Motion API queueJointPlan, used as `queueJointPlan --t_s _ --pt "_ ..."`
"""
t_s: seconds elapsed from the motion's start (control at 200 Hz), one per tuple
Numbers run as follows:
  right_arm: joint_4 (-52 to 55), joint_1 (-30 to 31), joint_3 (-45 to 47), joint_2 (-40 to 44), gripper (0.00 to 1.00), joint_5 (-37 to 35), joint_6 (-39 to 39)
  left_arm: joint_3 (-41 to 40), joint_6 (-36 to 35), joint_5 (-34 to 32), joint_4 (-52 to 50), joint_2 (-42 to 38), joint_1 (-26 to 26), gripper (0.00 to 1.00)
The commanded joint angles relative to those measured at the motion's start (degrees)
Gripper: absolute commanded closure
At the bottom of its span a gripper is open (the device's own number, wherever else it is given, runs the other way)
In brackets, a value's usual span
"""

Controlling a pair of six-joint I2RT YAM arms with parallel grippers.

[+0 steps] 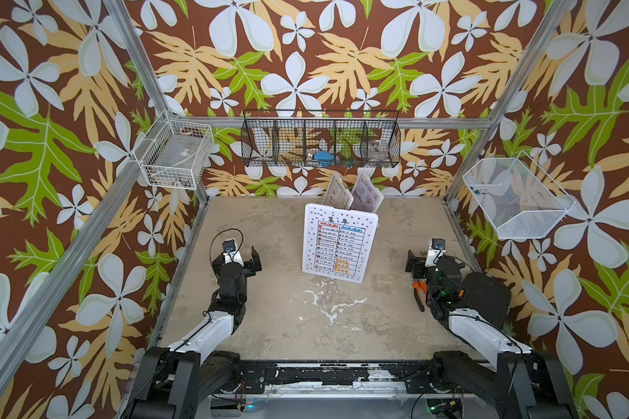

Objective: Insert the menus into the narrow rack
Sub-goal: Reset both arms

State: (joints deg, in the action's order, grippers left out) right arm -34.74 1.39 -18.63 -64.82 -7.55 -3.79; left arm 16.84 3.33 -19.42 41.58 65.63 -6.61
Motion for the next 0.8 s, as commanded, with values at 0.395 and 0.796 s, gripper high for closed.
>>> queueJointPlan --t_s 0.395,0.796 --pt "-31.15 -10.62 3.4 -18.47 0.0 25.66 -4.4 -8.63 0.06 6.15 33.87 17.56 2.13 0.0" --pt "-49.07 -2.21 11.88 -22.72 0.0 8.14 0.73 -8.62 -0.19 5.98 34.6 17.96 2.22 0.0"
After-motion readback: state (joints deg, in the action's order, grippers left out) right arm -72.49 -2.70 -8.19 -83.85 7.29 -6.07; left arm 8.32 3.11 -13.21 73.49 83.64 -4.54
